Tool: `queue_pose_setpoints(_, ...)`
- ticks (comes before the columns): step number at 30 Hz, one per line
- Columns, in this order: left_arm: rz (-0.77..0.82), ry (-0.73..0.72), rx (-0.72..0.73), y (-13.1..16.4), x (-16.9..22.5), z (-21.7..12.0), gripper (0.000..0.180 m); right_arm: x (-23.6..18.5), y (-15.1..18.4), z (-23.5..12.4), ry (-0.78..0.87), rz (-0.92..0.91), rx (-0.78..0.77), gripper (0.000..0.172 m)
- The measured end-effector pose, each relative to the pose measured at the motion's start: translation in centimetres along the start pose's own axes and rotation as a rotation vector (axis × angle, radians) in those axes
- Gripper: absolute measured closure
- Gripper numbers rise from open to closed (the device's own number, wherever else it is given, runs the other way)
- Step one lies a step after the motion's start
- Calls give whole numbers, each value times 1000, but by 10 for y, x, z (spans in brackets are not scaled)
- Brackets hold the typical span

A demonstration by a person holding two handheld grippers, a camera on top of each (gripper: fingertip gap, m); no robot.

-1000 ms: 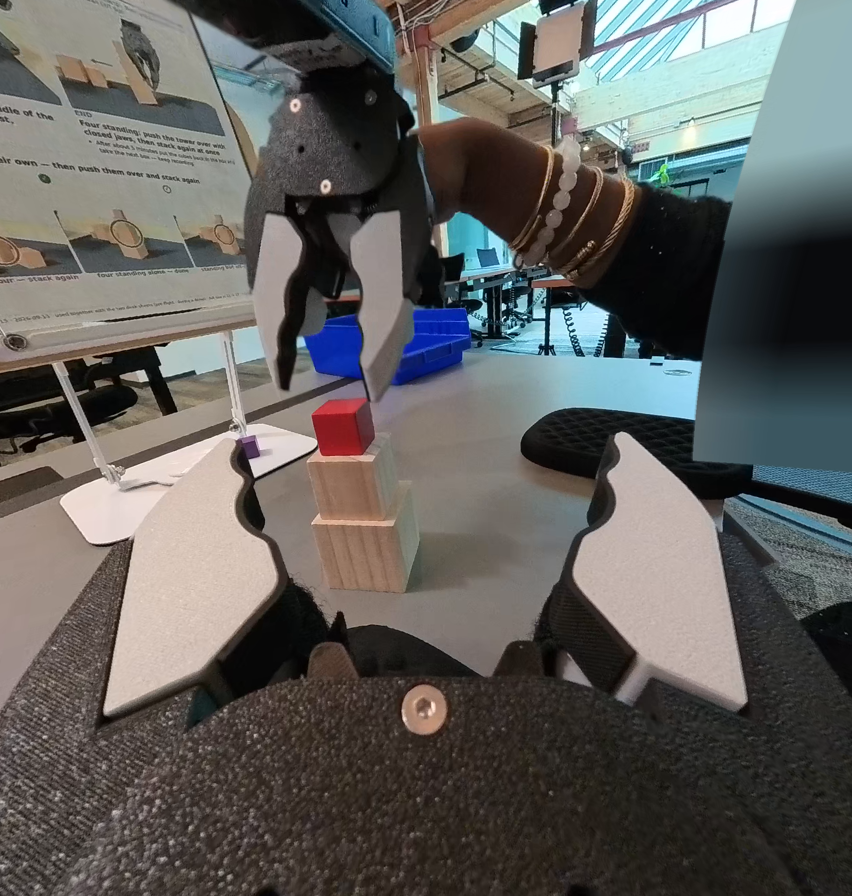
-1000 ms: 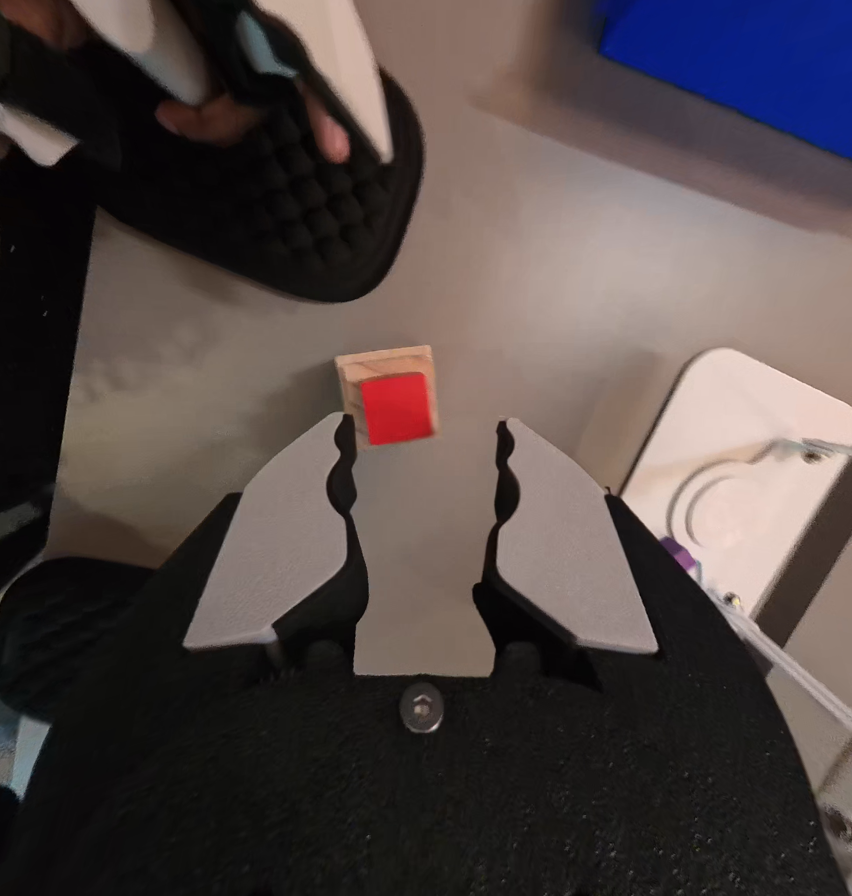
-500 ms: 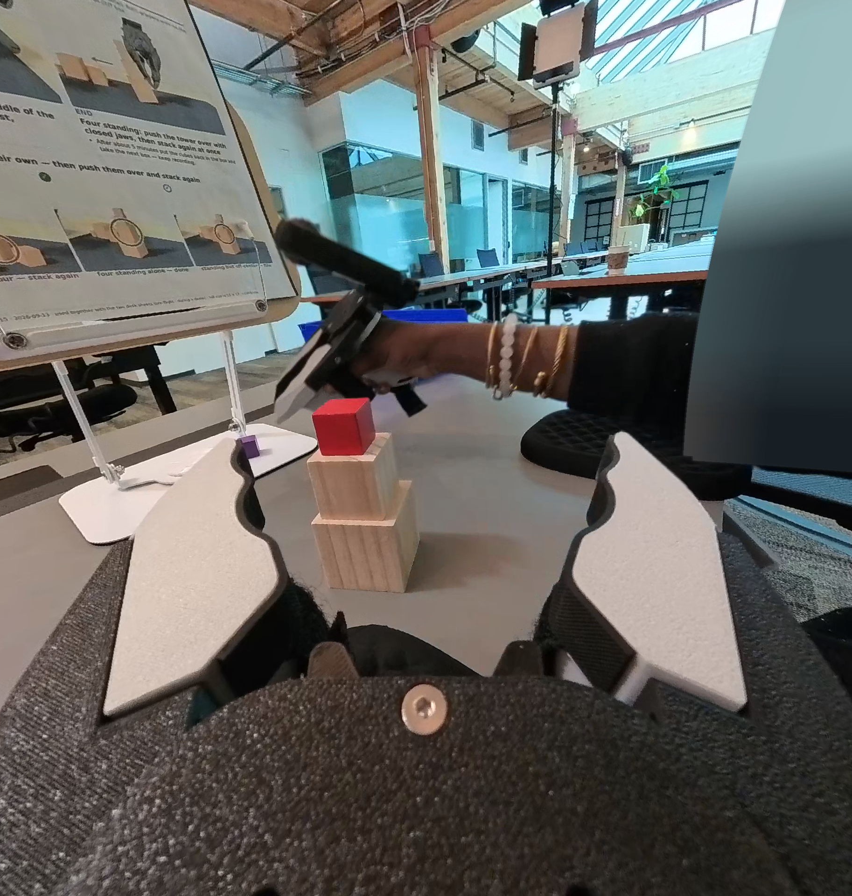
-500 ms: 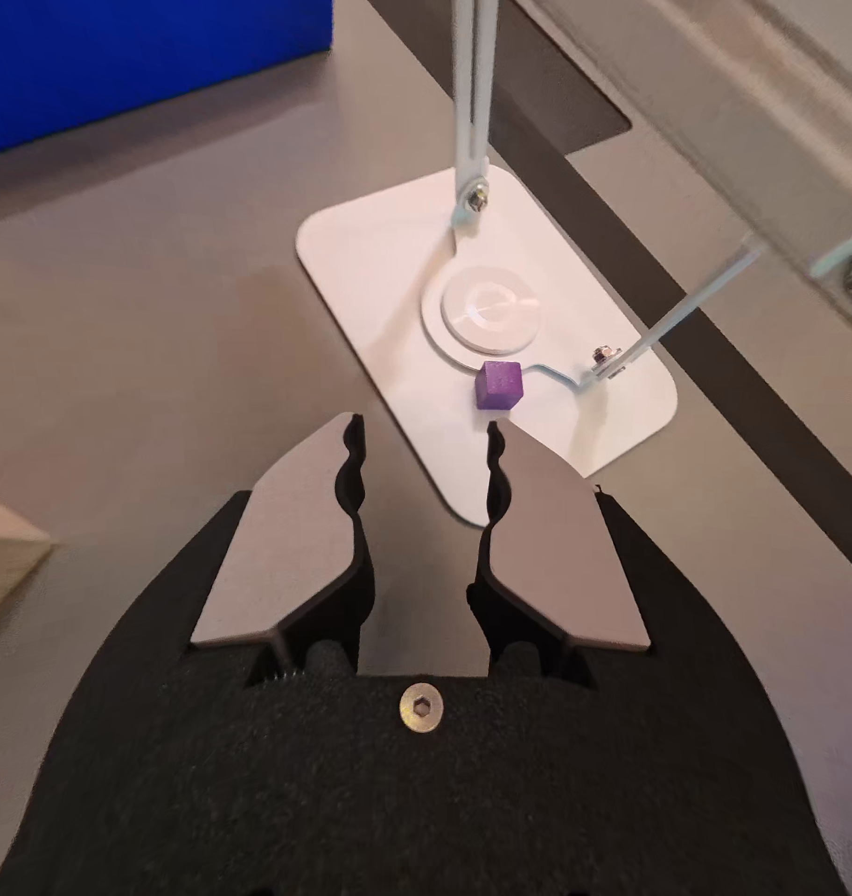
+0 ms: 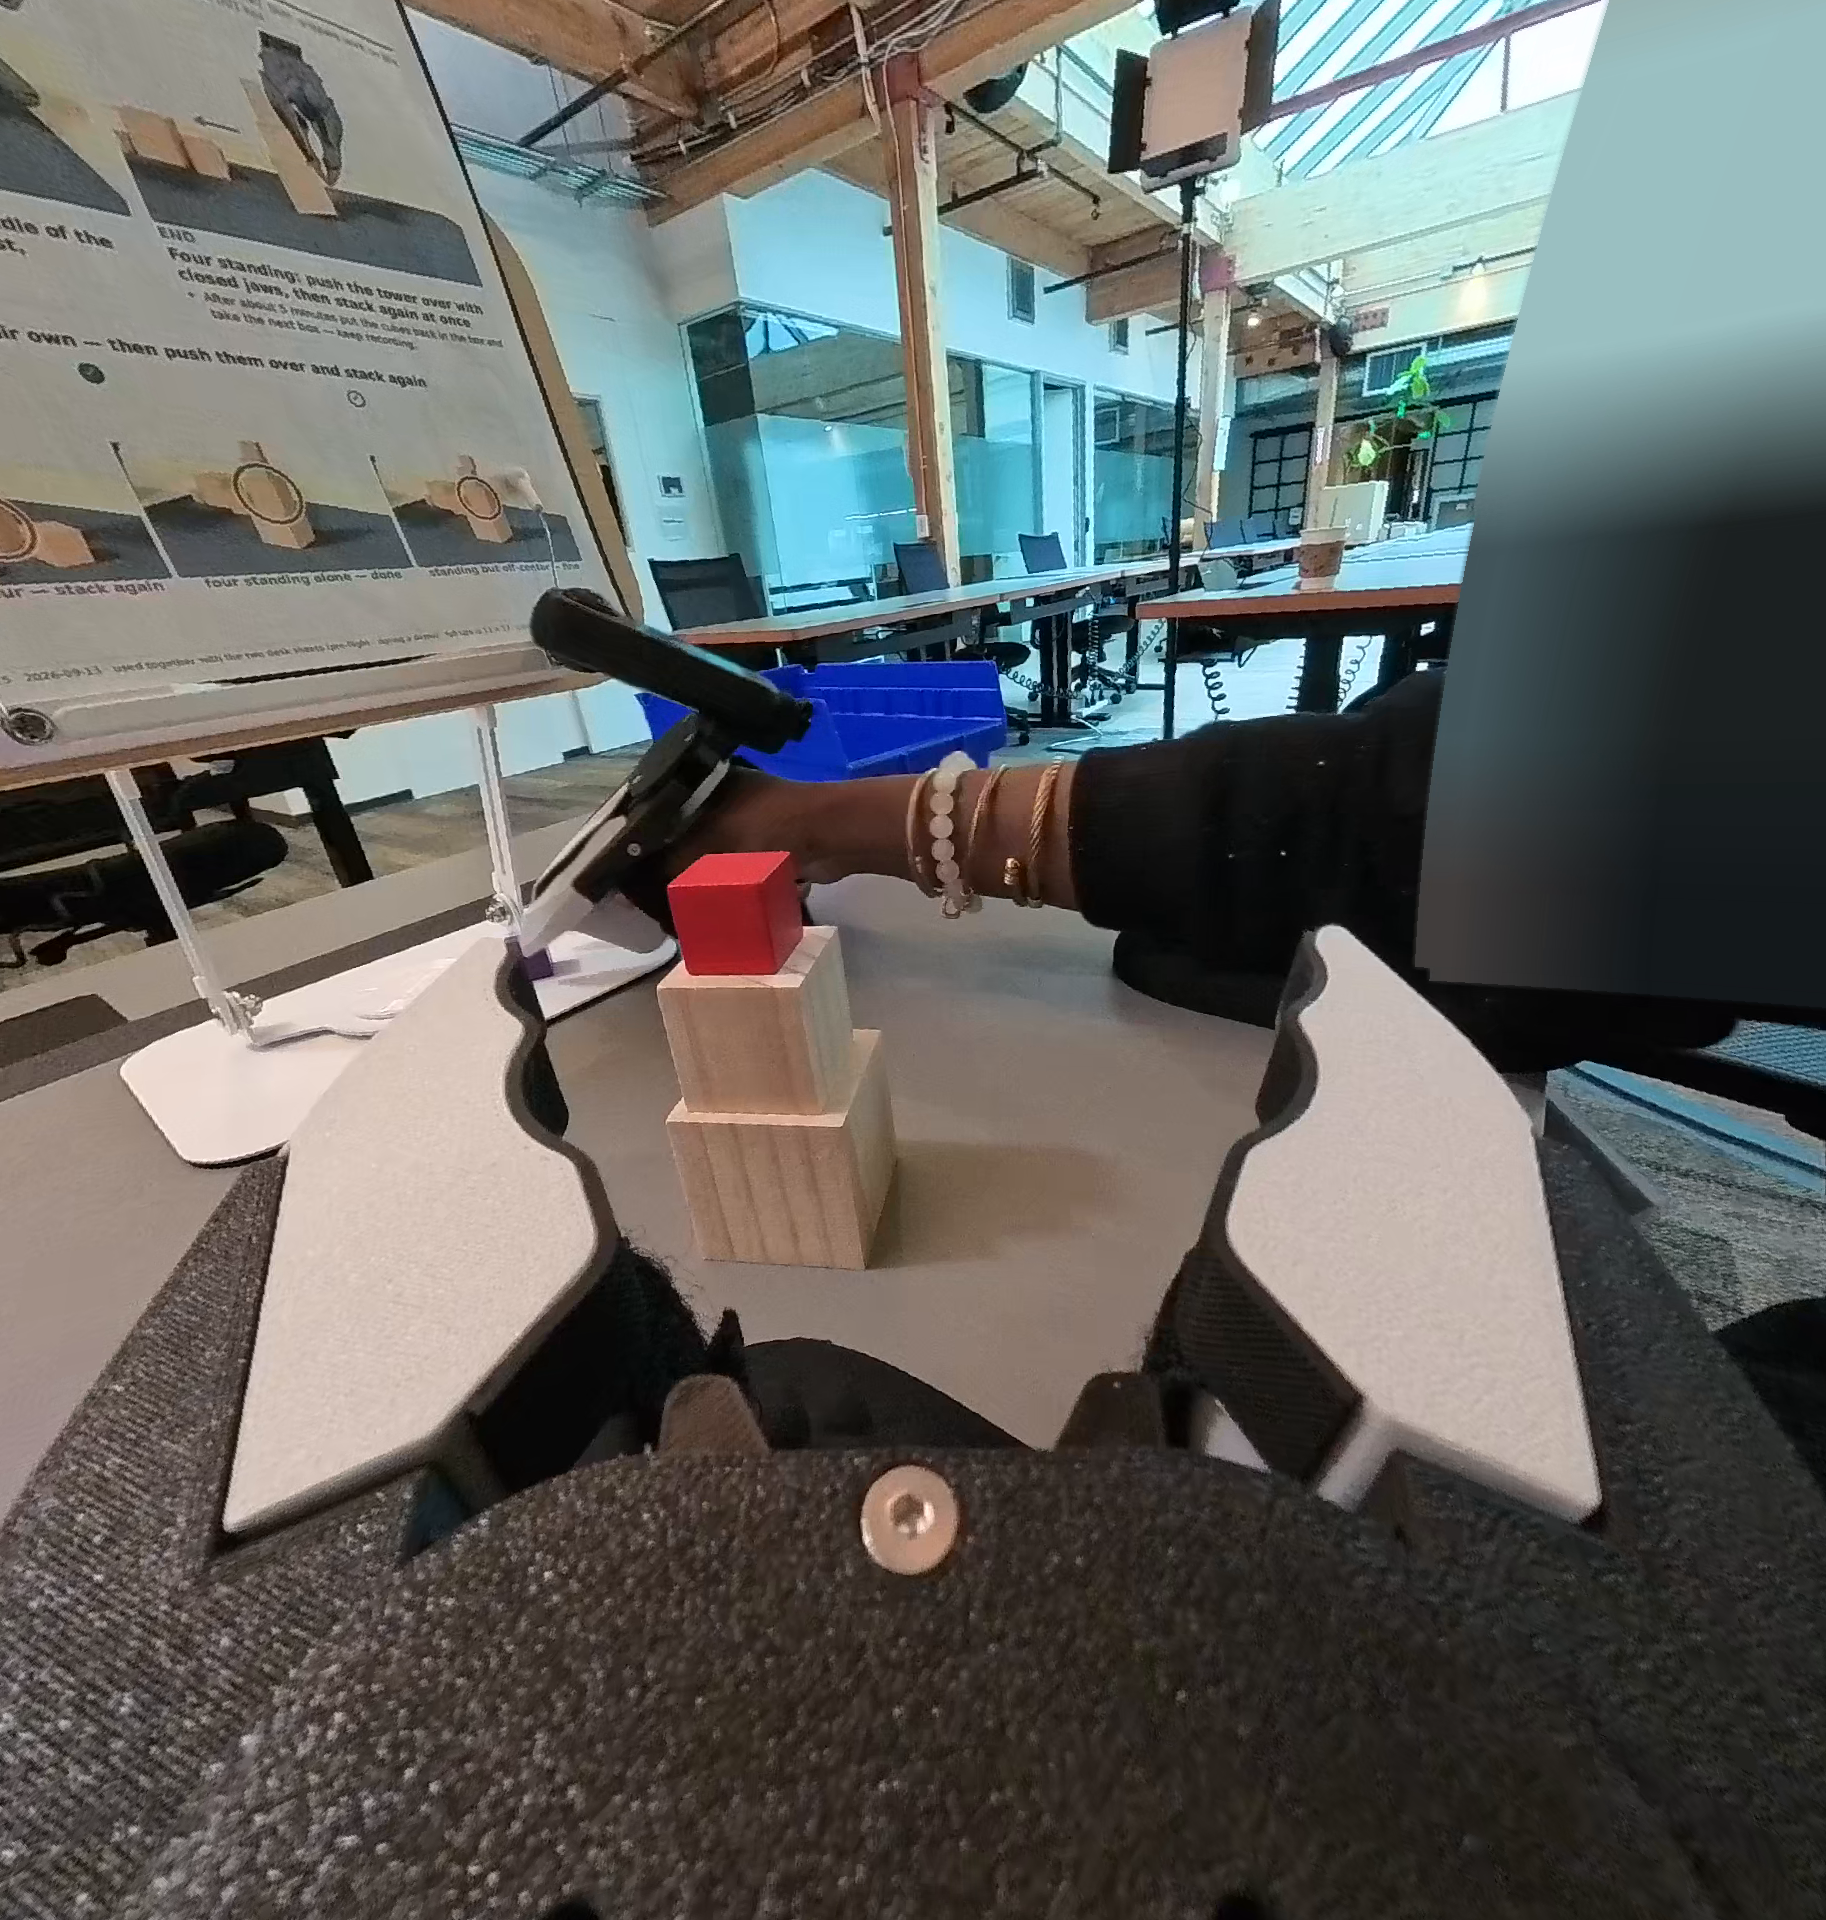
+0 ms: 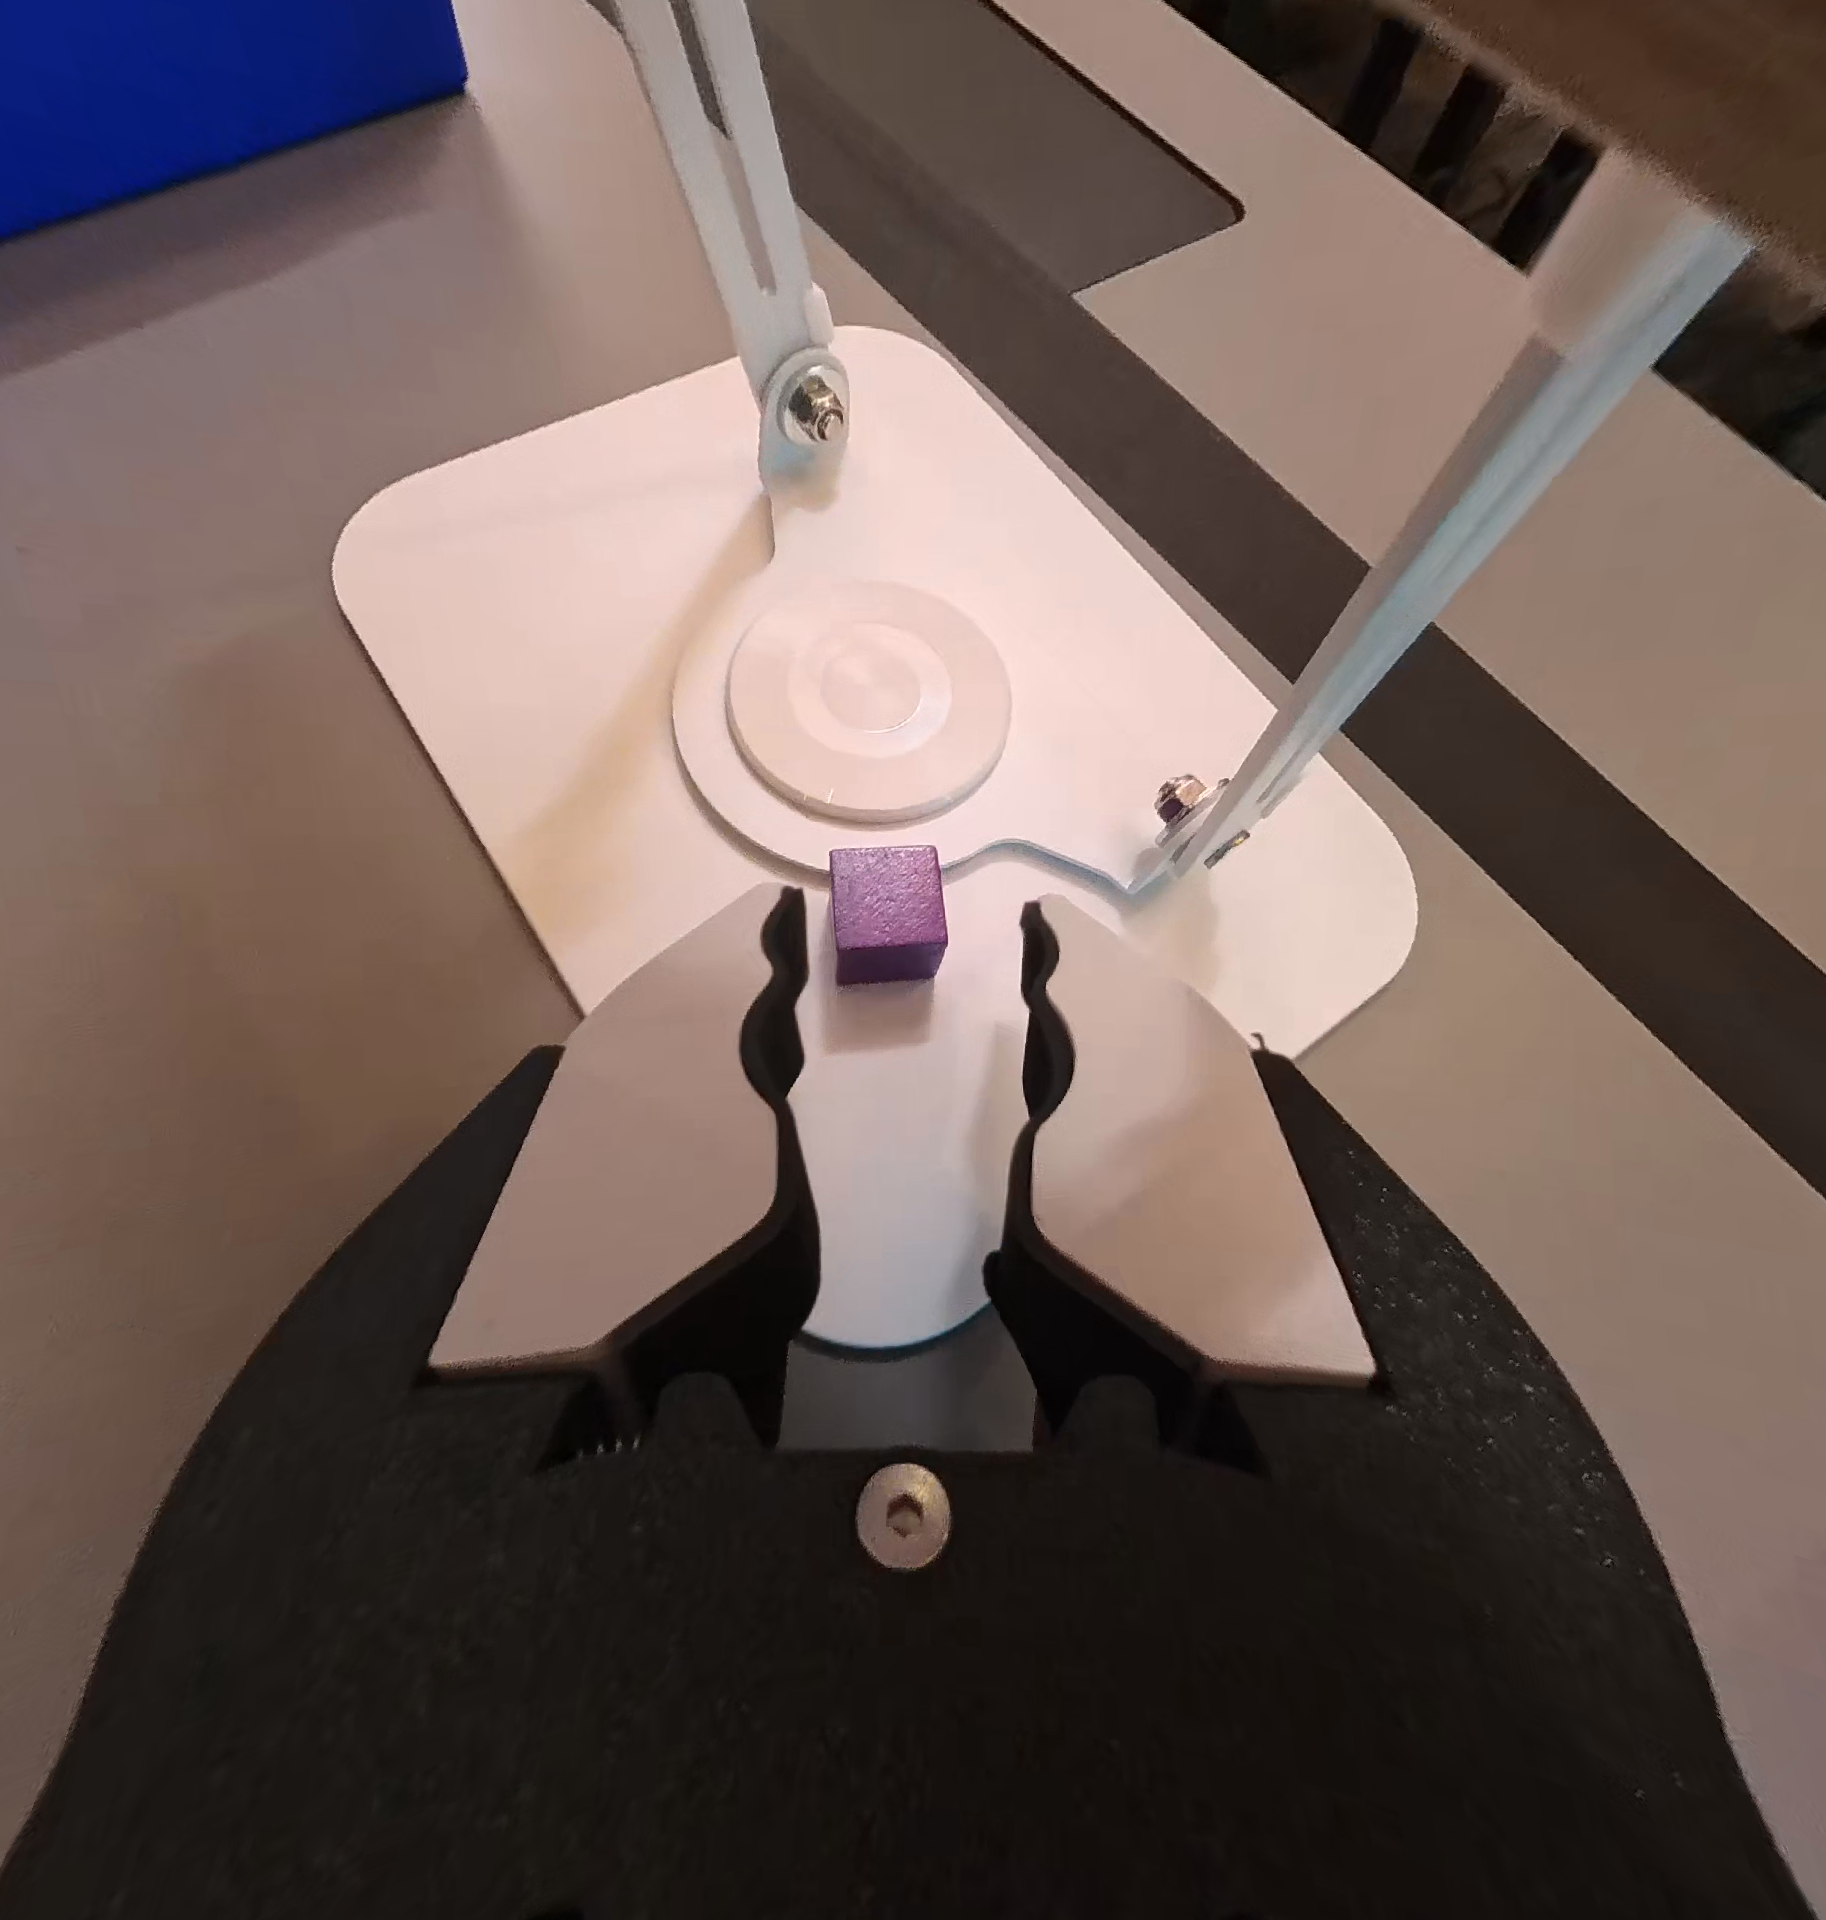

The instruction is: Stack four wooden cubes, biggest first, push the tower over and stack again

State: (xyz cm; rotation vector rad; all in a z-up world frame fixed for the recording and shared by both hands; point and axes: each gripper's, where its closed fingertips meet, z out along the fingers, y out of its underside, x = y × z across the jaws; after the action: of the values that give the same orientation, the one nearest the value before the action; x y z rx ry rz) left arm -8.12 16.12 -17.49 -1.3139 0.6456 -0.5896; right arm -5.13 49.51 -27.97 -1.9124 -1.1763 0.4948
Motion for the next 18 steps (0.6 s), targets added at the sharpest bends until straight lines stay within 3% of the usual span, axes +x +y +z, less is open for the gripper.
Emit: queue_pose_setpoints(18,7,0,-1,0,1,0,49,-9,3,12,-27,-90,-48,139)
